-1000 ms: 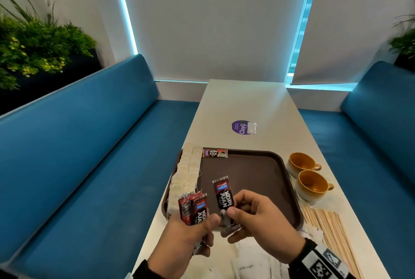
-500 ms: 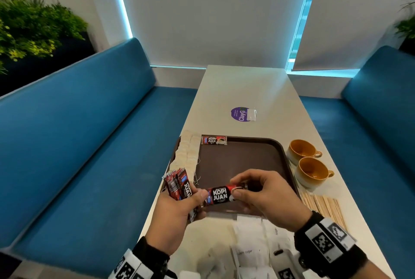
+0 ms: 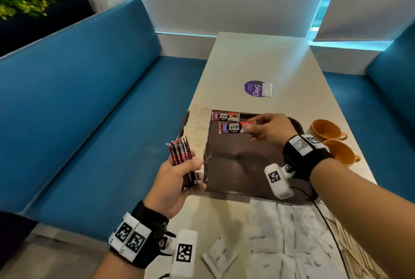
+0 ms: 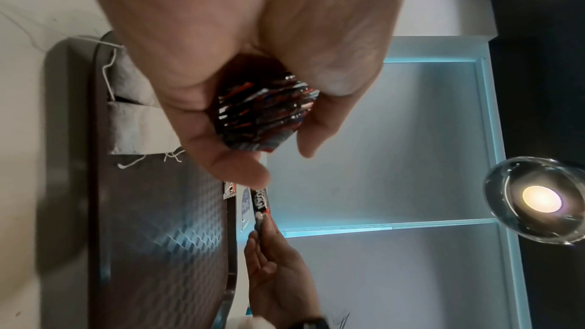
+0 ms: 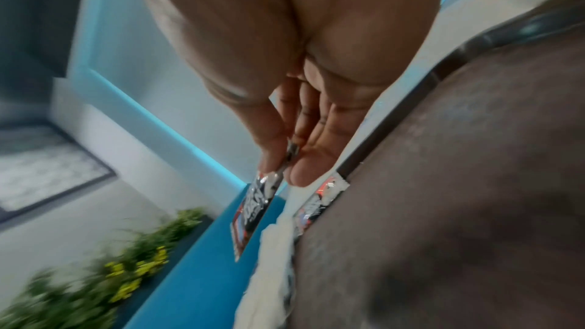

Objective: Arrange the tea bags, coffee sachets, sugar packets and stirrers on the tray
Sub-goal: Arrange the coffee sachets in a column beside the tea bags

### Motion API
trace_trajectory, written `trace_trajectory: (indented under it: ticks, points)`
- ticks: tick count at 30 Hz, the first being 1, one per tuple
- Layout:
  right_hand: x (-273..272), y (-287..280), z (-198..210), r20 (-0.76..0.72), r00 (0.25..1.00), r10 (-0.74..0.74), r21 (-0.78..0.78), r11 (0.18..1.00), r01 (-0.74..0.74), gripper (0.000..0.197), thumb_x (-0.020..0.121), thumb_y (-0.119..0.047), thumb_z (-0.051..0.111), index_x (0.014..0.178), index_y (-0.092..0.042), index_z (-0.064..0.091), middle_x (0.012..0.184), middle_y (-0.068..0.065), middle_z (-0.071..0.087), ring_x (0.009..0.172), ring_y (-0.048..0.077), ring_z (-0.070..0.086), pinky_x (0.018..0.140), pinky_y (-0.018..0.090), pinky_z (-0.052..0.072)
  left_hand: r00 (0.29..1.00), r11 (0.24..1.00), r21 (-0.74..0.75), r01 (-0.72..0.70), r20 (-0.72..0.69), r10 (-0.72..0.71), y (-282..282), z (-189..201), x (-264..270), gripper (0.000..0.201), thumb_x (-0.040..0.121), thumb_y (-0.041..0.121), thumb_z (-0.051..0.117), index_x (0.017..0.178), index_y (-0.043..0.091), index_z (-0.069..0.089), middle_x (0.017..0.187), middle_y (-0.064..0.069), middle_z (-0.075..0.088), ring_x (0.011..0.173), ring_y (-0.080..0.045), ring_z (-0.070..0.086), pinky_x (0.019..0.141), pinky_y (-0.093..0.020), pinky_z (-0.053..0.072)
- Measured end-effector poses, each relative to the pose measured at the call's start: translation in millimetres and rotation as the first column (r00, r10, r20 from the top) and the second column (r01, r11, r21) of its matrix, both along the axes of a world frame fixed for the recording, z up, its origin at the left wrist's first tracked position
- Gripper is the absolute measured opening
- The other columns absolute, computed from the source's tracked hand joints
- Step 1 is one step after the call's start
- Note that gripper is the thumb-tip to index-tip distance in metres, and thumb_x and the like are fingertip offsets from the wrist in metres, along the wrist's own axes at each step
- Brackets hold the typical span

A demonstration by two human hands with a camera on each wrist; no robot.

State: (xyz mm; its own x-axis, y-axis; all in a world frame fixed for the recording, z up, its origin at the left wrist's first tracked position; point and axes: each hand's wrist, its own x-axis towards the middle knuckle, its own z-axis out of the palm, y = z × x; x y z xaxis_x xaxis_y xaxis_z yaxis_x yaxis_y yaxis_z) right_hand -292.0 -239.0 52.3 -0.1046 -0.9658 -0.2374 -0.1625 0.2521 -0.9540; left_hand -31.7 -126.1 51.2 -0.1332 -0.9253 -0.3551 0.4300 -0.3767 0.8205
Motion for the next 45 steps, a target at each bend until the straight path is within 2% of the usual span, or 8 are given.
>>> trace_trajectory:
  ticks: [6, 11, 18, 22, 27, 32, 39, 45]
  points:
    - [6.3, -53.1, -37.3, -0.127, 0.990, -0.065, 0.086, 0.993, 0.076, 0.011, 0.078, -0.008, 0.088, 0.083, -0.008, 0.078, 0.092, 0.020, 0.078, 0.074, 0.026, 0.068, 0.081, 0.039, 0.063, 0.997, 1.000, 0.026, 0.016, 0.071, -0.018, -6.6, -17.2, 4.7, 0.020, 0.091, 0.001, 0.065, 0.105, 0.014, 0.059, 0.078, -0.004, 0.060, 0.069, -0.023, 0.059, 0.056, -0.035, 0.056]
    - [19.9, -86.6, -56.1, -0.278, 0.958, -0.067, 0.077, 0.993, 0.092, 0.018, 0.075, -0.018, 0.092, 0.082, -0.014, 0.075, 0.089, 0.009, 0.077, 0.072, 0.018, 0.069, 0.062, 0.027, 0.060, 0.994, 0.999, 0.034, 0.021, 0.107, -0.024, -9.8, -26.9, 5.7, 0.023, 0.091, 0.001, 0.067, 0.109, 0.011, 0.058, 0.078, -0.006, 0.061, 0.073, -0.025, 0.060, 0.060, -0.037, 0.055]
    - [27.9, -108.8, -69.6, -0.404, 0.909, -0.105, 0.094, 0.983, 0.155, 0.026, 0.073, -0.024, 0.094, 0.088, -0.014, 0.075, 0.079, 0.006, 0.075, 0.064, 0.014, 0.066, 0.064, 0.028, 0.059, 0.993, 0.999, 0.030, 0.037, 0.115, -0.040, -10.1, -29.8, 8.9, 0.024, 0.090, 0.002, 0.069, 0.111, 0.009, 0.060, 0.079, -0.007, 0.062, 0.071, -0.023, 0.062, 0.062, -0.038, 0.057]
    - [31.6, -114.5, -71.2, -0.503, 0.857, -0.112, 0.067, 0.984, 0.168, 0.036, 0.067, -0.029, 0.097, 0.090, -0.017, 0.073, 0.091, 0.000, 0.069, 0.085, 0.016, 0.063, 0.074, 0.028, 0.048, 0.990, 0.998, 0.015, 0.058, 0.127, -0.059, -9.8, -27.2, 10.9, 0.025, 0.090, 0.003, 0.069, 0.113, 0.009, 0.060, 0.077, -0.005, 0.064, 0.071, -0.023, 0.063, 0.063, -0.039, 0.057]
    - [31.8, -117.5, -72.5, -0.570, 0.815, -0.103, 0.054, 0.985, 0.162, 0.047, 0.065, -0.031, 0.098, 0.097, -0.013, 0.068, 0.095, 0.001, 0.066, 0.088, 0.019, 0.060, 0.074, 0.030, 0.045, 0.990, 0.998, 0.010, 0.055, 0.129, -0.056, -9.4, -27.0, 14.0, 0.022, 0.089, 0.003, 0.070, 0.109, 0.010, 0.063, 0.074, -0.005, 0.064, 0.072, -0.024, 0.061, 0.063, -0.039, 0.056]
    - [32.7, -120.4, -76.1, -0.552, 0.824, -0.132, 0.061, 0.979, 0.197, 0.054, 0.058, -0.034, 0.101, 0.091, -0.017, 0.061, 0.093, 0.004, 0.070, 0.087, 0.025, 0.071, 0.082, 0.042, 0.061, 0.990, 0.998, 0.026, 0.052, 0.131, -0.055, -7.6, -29.5, 14.5, 0.026, 0.089, 0.002, 0.070, 0.112, 0.011, 0.062, 0.075, -0.006, 0.065, 0.072, -0.025, 0.062, 0.065, -0.039, 0.056]
    - [30.5, -121.1, -78.2, -0.511, 0.849, -0.134, 0.066, 0.979, 0.195, 0.054, 0.057, -0.037, 0.101, 0.088, -0.020, 0.060, 0.089, 0.004, 0.072, 0.084, 0.025, 0.073, 0.081, 0.046, 0.063, 0.992, 0.998, 0.029, 0.046, 0.119, -0.049, -6.4, -32.6, 15.0, 0.029, 0.088, 0.004, 0.072, 0.114, 0.010, 0.061, 0.074, -0.003, 0.066, 0.071, -0.024, 0.063, 0.065, -0.040, 0.057]
    - [26.8, -109.8, -69.6, -0.460, 0.877, -0.136, -0.017, 0.989, 0.144, 0.044, 0.073, -0.049, 0.089, 0.088, -0.024, 0.057, 0.091, 0.005, 0.073, 0.087, 0.028, 0.073, 0.084, 0.050, 0.062, 0.995, 0.997, 0.004, 0.079, 0.059, -0.079, -6.1, -26.7, 14.6, 0.039, 0.082, 0.000, 0.076, 0.116, 0.008, 0.059, 0.083, -0.006, 0.063, 0.072, -0.023, 0.061, 0.059, -0.034, 0.052]
